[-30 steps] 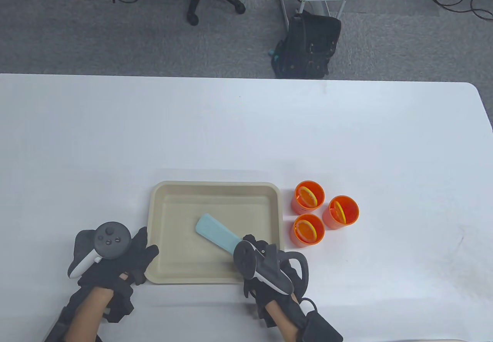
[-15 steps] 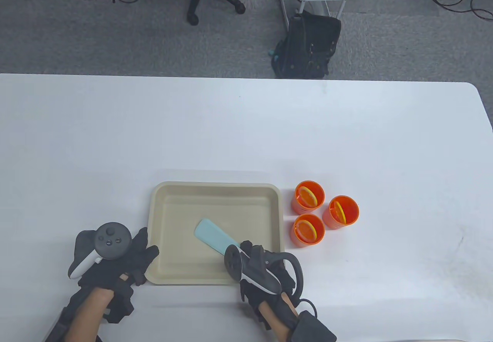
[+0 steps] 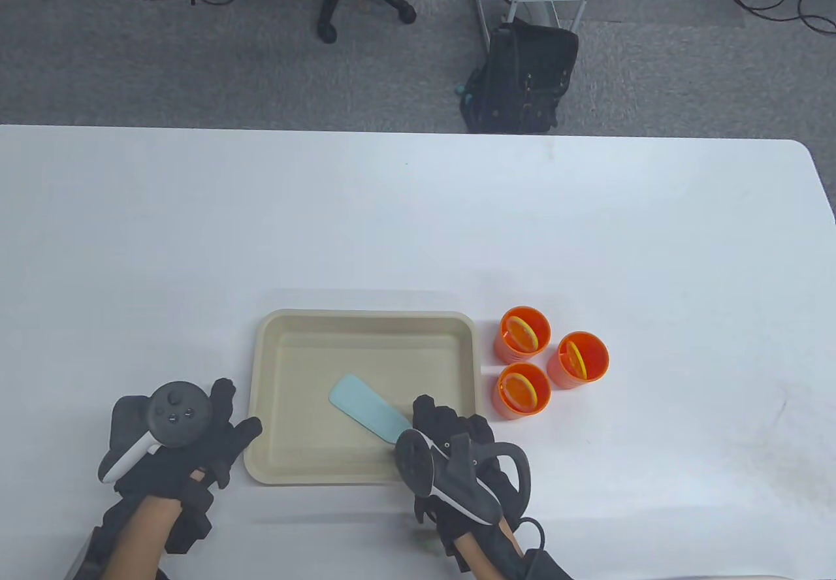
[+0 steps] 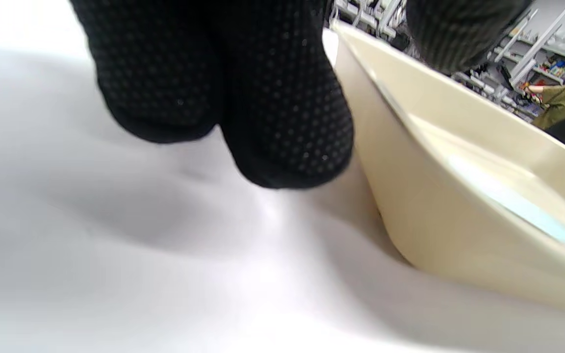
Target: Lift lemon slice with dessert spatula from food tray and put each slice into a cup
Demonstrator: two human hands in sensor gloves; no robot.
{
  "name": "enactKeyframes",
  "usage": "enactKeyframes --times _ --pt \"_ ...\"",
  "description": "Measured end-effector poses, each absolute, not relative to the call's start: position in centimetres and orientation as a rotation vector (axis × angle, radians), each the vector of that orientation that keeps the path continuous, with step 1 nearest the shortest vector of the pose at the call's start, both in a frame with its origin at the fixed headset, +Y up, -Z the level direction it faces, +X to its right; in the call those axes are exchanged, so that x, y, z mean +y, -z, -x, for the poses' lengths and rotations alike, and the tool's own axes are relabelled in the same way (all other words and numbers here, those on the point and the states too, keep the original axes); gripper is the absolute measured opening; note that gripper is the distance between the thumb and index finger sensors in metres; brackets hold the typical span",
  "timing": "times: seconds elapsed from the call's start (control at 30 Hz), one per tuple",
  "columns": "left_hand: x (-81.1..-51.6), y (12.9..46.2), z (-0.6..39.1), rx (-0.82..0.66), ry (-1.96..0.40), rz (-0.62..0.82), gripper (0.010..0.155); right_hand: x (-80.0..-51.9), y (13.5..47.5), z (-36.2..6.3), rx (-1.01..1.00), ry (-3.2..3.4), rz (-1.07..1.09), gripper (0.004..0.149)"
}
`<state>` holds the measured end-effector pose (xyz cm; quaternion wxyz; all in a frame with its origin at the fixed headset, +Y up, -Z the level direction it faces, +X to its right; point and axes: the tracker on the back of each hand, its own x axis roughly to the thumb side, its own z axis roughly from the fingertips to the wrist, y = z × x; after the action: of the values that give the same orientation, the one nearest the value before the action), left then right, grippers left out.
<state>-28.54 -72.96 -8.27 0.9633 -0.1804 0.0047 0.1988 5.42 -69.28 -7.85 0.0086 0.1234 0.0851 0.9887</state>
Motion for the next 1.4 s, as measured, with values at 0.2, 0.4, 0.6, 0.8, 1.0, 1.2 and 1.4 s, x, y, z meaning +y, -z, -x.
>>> enactKeyframes --times 0.2,0.4,0.6,0.8,1.0,1.2,1.4 --pt "-69.9 6.8 28.3 -0.010 -0.286 0.016 0.088 -66.9 6.3 -6.3 -0.213 -3.020 -0.368 0.076" --pt "-68.1 4.9 26.7 -0.060 -0.205 -0.263 0.090 -65.9 5.0 -6.7 -0.623 -2.943 -0.336 0.085" --pt "-68.4 4.7 26.0 -0.097 -0.116 -0.334 0.091 -66.4 5.5 -6.8 -0.598 -3.037 -0.265 0.093" --pt "-69.2 5.5 26.7 -0.074 -0.110 -0.290 0.092 -67.4 7.0 -6.8 -0.498 -3.096 -0.215 0.093" --pt "-69.7 5.9 26.9 -0.062 -0.099 -0.254 0.092 -67.8 7.1 -6.4 -0.473 -3.127 -0.236 0.094" --pt "-69.7 5.9 26.8 -0.060 -0.067 -0.260 0.092 -67.8 7.0 -6.2 -0.490 -3.143 -0.239 0.094" --pt "-69.6 6.0 26.7 -0.064 -0.061 -0.254 0.092 -67.8 7.0 -6.3 -0.483 -3.143 -0.231 0.093"
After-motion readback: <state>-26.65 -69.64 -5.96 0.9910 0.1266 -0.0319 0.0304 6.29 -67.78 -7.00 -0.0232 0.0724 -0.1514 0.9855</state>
